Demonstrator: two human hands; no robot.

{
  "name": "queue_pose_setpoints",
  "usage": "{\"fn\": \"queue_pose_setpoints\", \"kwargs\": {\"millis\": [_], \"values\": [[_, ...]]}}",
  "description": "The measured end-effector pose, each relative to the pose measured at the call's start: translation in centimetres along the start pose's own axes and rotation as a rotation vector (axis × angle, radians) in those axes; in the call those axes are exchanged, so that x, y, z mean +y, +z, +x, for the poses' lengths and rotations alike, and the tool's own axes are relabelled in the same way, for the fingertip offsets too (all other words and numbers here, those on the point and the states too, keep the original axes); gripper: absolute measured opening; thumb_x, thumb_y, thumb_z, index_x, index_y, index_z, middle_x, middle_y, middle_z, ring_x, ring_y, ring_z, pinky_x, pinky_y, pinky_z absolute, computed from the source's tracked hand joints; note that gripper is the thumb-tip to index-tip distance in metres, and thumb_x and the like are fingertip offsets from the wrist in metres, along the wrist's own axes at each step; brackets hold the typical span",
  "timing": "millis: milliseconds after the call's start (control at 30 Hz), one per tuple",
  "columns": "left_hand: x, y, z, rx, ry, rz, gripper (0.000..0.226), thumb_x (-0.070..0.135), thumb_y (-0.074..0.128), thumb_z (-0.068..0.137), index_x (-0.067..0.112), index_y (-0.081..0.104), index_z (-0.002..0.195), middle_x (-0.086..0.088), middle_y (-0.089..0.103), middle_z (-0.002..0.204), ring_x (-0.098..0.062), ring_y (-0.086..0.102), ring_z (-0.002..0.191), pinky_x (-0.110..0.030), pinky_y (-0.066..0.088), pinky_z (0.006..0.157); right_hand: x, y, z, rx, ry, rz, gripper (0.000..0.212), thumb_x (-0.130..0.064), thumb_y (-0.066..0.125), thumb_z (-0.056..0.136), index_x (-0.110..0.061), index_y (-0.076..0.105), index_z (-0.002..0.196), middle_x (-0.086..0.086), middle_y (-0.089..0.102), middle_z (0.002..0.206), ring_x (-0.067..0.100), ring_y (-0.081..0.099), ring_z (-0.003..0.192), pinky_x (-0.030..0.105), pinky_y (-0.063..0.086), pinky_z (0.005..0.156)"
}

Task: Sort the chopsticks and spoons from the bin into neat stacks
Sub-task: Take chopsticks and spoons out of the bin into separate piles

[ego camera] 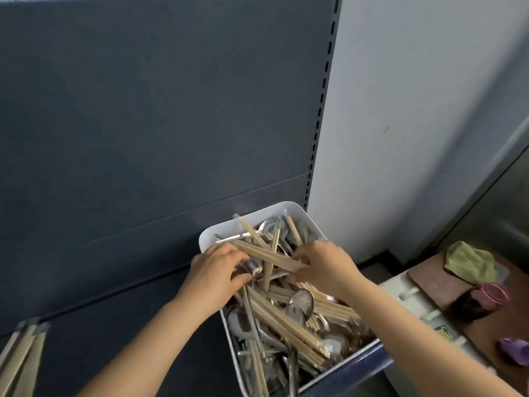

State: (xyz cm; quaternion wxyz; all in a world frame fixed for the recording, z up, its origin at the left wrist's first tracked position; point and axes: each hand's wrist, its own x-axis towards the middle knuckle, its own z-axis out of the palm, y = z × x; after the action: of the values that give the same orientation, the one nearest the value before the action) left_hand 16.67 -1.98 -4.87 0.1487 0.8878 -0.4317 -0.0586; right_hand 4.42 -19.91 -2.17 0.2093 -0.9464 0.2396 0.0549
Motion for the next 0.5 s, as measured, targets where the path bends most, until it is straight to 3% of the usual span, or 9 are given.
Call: {"fn": "queue_pose_setpoints", "kwargs": {"millis": [100, 267, 367, 500], "values": [[1.9, -0.2, -0.3, 0.054, -0.083, 0.028, 0.039, 0.051, 0.054, 0.088, 0.033, 0.058, 0.122, 0.016, 0.051, 0.119, -0.009, 0.044, 0.116, -0.031, 0.038, 0.095, 1.8, -2.2, 0.3, 0.019, -0.078, 0.015, 0.035, -0.036, 0.075, 0.075, -0.029, 0.065, 0.107, -0.005, 0.064, 0.095, 0.022, 0.057, 0.085, 0.027, 0.04, 0.068], [6.0, 1.4, 0.2, 0.035, -0.18, 0.071, 0.044, 0.057, 0.052, 0.086, 0.029, 0.059, 0.12, 0.011, 0.056, 0.116, -0.012, 0.048, 0.113, -0.032, 0.041, 0.091, 4.4, -4.5, 0.2, 0.067, -0.095, 0.096, 0.023, -0.029, 0.075, 0.075, -0.028, 0.066, 0.096, -0.004, 0.065, 0.085, 0.021, 0.06, 0.079, 0.028, 0.045, 0.064], [7.2, 2.7, 1.1, 0.048, -0.343, 0.086, 0.047, 0.062, 0.052, 0.084, 0.028, 0.059, 0.115, 0.01, 0.061, 0.113, -0.015, 0.054, 0.108, -0.035, 0.045, 0.087, 5.3, -4.7, 0.1, 0.072, -0.107, 0.105, 0.024, -0.03, 0.075, 0.075, -0.027, 0.066, 0.097, -0.003, 0.066, 0.087, 0.02, 0.061, 0.076, 0.03, 0.049, 0.064], [7.9, 3.2, 2.6, 0.091, -0.515, 0.159, 0.063, 0.075, 0.039, 0.08, 0.023, 0.053, 0.112, 0.007, 0.065, 0.093, -0.018, 0.06, 0.092, -0.035, 0.05, 0.074, 6.2, -4.7, -0.2, 0.066, -0.124, 0.135, 0.027, -0.033, 0.075, 0.076, -0.027, 0.065, 0.101, -0.005, 0.064, 0.085, 0.017, 0.059, 0.07, 0.024, 0.038, 0.052]]}}
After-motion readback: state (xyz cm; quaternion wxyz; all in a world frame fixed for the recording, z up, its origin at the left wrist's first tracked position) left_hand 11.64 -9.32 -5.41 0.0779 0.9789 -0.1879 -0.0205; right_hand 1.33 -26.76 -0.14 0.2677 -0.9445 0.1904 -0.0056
